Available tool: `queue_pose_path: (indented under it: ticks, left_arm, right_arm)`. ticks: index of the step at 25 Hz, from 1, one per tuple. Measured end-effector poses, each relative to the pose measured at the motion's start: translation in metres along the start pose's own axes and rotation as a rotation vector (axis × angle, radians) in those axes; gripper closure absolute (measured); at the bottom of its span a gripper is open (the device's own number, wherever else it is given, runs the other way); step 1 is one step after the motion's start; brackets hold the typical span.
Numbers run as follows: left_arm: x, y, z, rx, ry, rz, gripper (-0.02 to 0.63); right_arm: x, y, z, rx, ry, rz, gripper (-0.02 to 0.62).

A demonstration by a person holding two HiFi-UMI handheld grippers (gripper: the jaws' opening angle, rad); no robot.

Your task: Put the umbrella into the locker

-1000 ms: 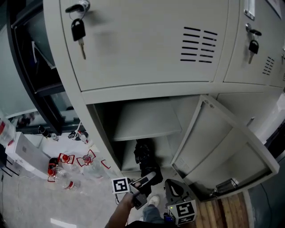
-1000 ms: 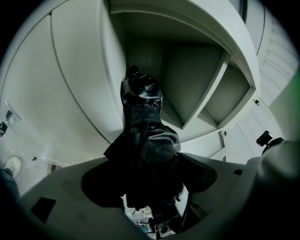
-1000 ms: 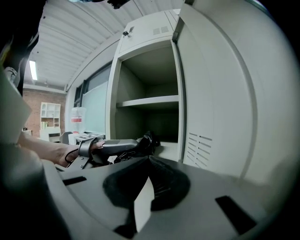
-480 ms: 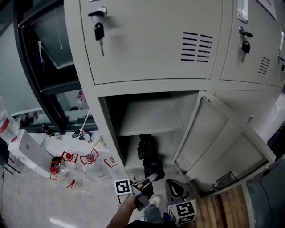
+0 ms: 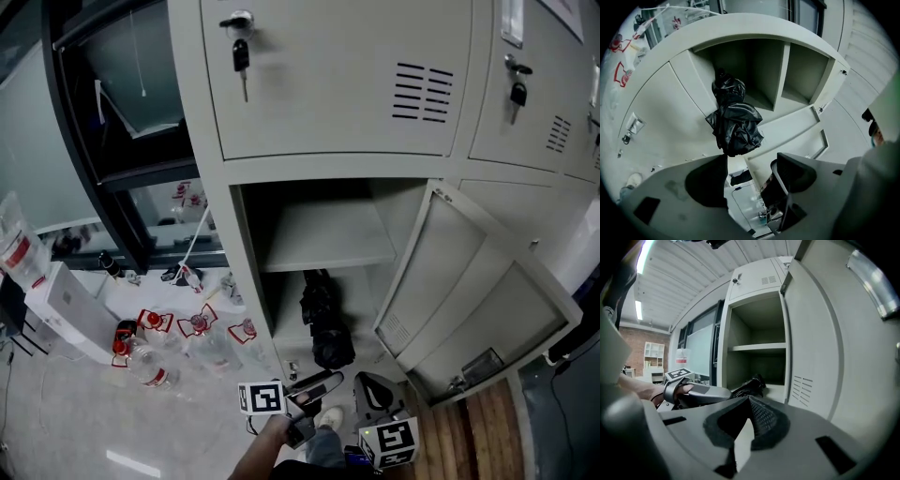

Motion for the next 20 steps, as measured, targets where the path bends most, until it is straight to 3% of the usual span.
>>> queue_pose_path:
  ticks: [4,8,9,20]
  left_arm:
    - [0.0,0.0,-0.012,-0.016,0.03,0.076,0.354]
    - [-0.004,0.005,-0.023,-0.059,0.053,0.144,0.554]
    - [-0.005,0.006,-0.024,-0.068,0.053,0.155,0.575]
    - [-0.007,0.01,-0.03,-0.098,0.066,0.167,0.58]
  right_arm:
    - [0.003,0.001,-0.004,-0.002,-0.002,-0.006,0.595]
    - [0.004,0.004,-0.006,-0.01,-0.01,-0.012,0.595]
    - [0.004,0.003,-0.007,-0.012,-0.013,-0.015,0.595]
    - [0.007,0.003,-0.009,0.002,-0.023,-0.029,0.595]
Point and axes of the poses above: the fingertips, and each gripper's own axes: z forward along the fingers, x to its left, y out of its top, the point moved 2 cm from there along -z, backward along the fingers, and after that the axes turned 3 degrees about -z, right-handed, at the moved point
